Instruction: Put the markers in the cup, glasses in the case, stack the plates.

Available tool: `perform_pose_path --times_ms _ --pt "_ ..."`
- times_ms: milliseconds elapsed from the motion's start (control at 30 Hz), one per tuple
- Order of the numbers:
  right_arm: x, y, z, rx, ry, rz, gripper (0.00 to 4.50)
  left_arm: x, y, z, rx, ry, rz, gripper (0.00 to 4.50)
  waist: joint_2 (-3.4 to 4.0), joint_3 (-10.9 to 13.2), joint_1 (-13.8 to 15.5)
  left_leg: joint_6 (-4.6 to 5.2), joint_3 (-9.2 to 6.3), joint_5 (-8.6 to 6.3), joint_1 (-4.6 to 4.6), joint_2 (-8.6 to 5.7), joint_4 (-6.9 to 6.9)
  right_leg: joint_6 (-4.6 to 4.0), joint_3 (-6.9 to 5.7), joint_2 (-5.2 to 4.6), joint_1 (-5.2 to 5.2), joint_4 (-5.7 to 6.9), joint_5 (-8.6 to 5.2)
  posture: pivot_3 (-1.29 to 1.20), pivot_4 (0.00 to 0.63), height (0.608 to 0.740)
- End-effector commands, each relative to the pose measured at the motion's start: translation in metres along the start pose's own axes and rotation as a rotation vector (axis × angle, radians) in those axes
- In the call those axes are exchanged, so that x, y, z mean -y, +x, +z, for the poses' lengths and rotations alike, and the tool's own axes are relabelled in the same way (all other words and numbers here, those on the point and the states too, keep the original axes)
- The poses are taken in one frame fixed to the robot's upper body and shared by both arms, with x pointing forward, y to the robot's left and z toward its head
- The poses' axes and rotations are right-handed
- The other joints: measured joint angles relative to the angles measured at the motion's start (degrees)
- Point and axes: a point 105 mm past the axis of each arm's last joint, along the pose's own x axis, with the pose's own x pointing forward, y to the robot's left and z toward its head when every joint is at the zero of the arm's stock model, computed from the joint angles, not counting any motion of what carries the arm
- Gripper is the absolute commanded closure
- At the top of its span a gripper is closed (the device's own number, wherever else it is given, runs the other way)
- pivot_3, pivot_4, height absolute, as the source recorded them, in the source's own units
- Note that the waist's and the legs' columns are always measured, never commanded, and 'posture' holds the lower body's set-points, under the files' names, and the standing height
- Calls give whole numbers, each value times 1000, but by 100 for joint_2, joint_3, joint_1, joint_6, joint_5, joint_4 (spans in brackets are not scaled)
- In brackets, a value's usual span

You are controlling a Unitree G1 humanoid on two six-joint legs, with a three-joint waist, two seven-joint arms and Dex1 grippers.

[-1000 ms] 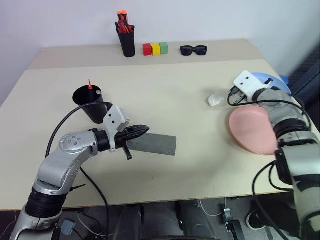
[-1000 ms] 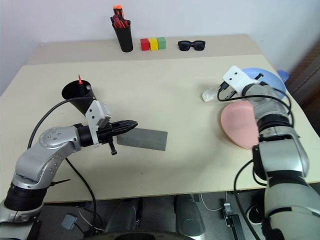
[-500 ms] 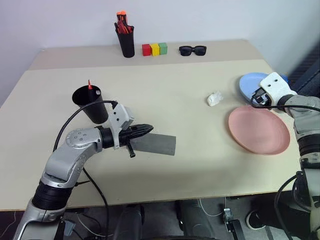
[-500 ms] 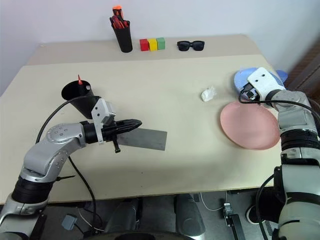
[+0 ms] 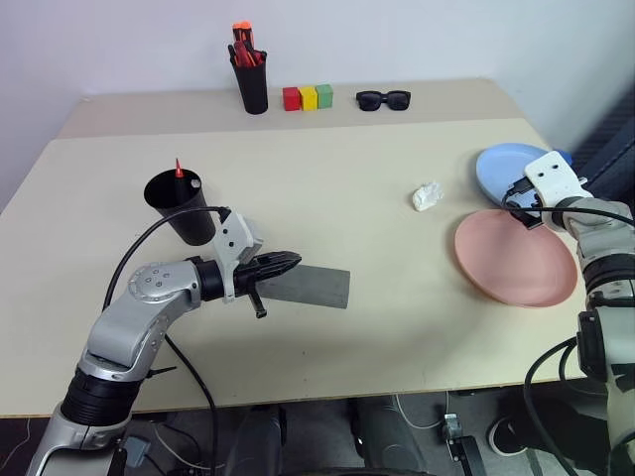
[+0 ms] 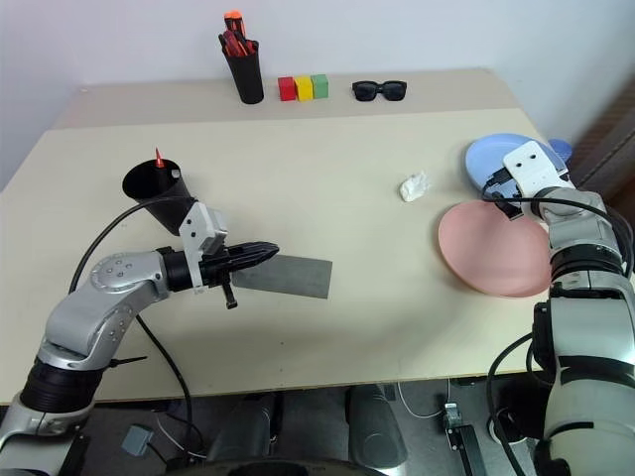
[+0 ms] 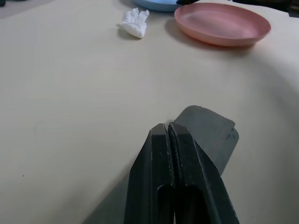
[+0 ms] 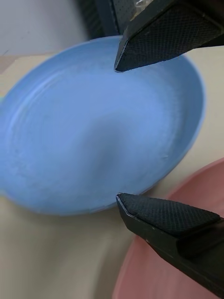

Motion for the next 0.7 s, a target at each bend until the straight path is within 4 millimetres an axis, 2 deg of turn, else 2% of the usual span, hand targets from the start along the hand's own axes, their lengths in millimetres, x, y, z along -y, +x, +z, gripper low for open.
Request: perform_pose_path --times_ms 33,533,600,700 --pt "-6 1 4 2 -21 48 283 1 -4 12 36 44 9 4500 0 0 0 0 0 0 0 0 0 0 0 0 0 0 0 0 150 740" --pt "-15 3 1 -7 11 98 283 1 -1 12 34 47 -5 4500 0 0 -3 0 0 0 1 0 0 0 0 0 0 0 0 0 150 740" --pt "-22 6 -1 -15 28 105 828 0 0 12 34 49 -8 4500 0 0 -9 0 0 0 1 0 0 0 0 0 0 0 0 0 150 740" --pt "-25 7 -3 -23 39 99 2198 0 0 12 34 50 -8 4500 0 -1 -13 0 0 0 2 0 2 0 1 1 1 1 1 0 150 740"
